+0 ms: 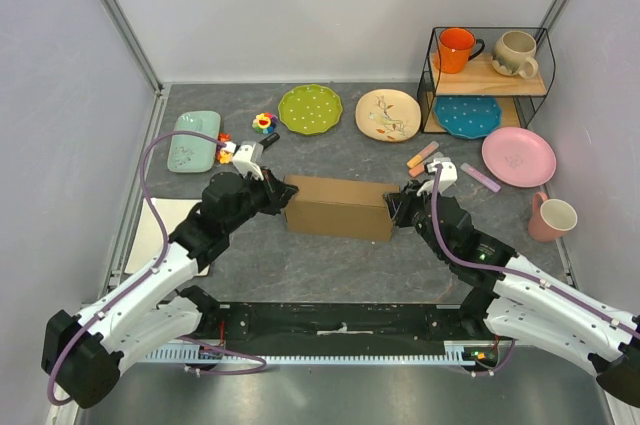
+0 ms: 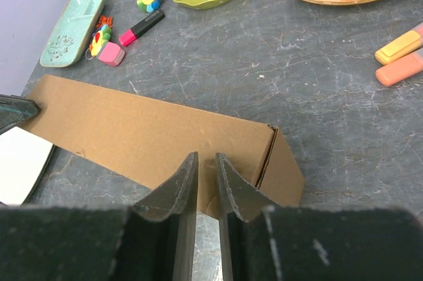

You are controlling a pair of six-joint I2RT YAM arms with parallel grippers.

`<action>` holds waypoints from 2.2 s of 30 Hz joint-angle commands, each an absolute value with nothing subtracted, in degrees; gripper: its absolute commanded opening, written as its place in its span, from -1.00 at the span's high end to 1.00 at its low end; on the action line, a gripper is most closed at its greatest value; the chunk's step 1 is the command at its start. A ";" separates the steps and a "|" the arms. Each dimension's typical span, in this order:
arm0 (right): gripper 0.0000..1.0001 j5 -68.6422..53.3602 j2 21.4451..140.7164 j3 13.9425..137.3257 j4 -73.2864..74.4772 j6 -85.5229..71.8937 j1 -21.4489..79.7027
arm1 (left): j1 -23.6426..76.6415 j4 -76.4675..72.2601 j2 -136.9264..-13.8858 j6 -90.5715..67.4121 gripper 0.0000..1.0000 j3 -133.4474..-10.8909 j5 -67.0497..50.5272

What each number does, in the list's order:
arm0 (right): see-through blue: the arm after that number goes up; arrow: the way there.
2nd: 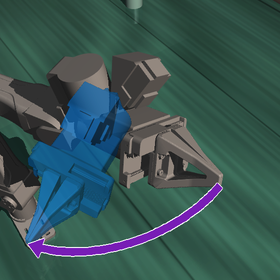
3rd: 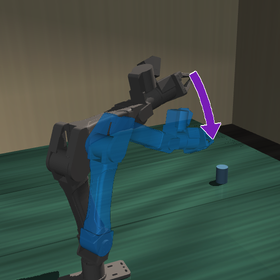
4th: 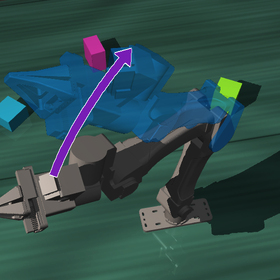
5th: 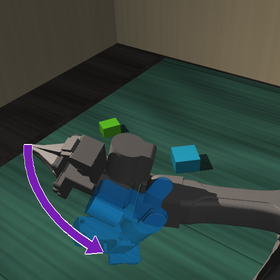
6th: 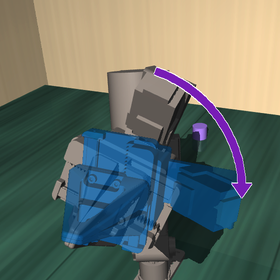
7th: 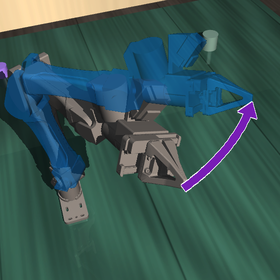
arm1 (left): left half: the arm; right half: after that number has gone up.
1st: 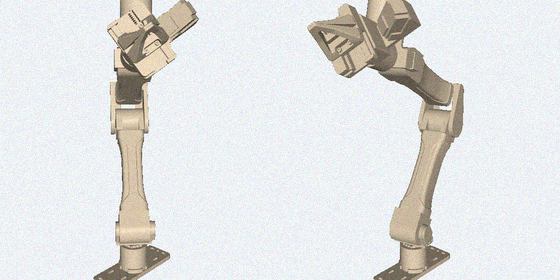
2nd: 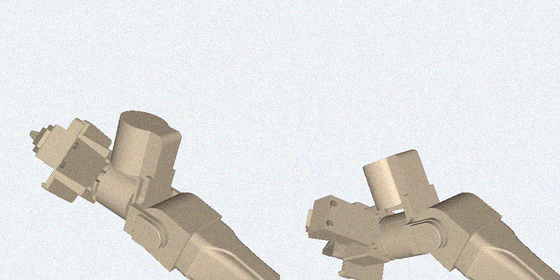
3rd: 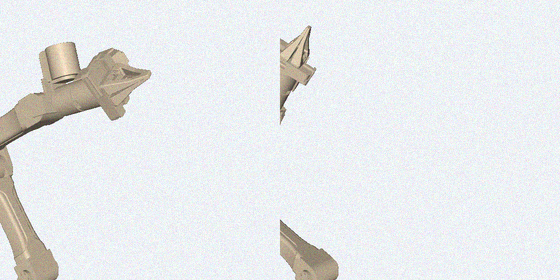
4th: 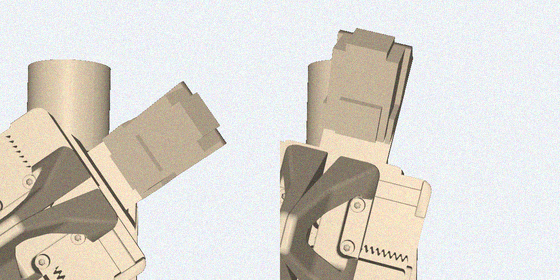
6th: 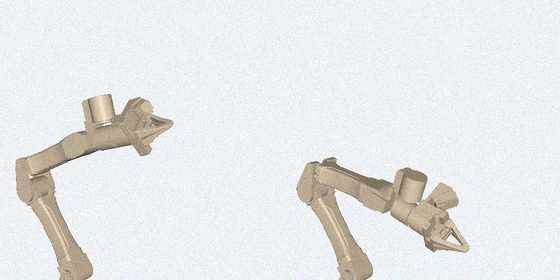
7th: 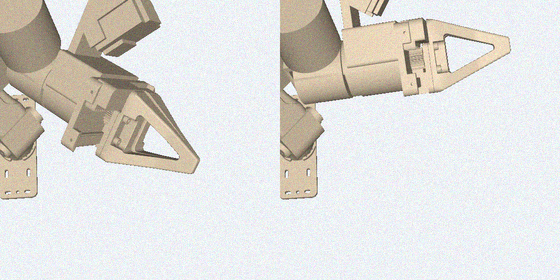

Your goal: Fold the paper box

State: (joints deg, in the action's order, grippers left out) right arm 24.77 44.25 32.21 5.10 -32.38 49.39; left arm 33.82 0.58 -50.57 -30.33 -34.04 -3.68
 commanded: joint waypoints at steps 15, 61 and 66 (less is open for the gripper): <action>0.51 25.58 44.04 40.72 11.95 -29.17 49.57 | 34.01 2.90 -50.98 -34.45 0.70 -30.15 -3.78; 0.09 5.18 8.73 14.23 10.44 -35.60 49.92 | 45.09 11.51 -10.91 -36.39 0.74 -16.44 -0.19; -0.38 8.60 4.66 17.31 13.62 -35.51 50.01 | 45.09 17.57 -4.31 -40.60 0.25 -18.01 11.41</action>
State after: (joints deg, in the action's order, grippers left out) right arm 7.20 6.70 14.15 10.02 -35.70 49.78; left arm 45.08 12.62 -7.81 -38.48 -16.53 1.65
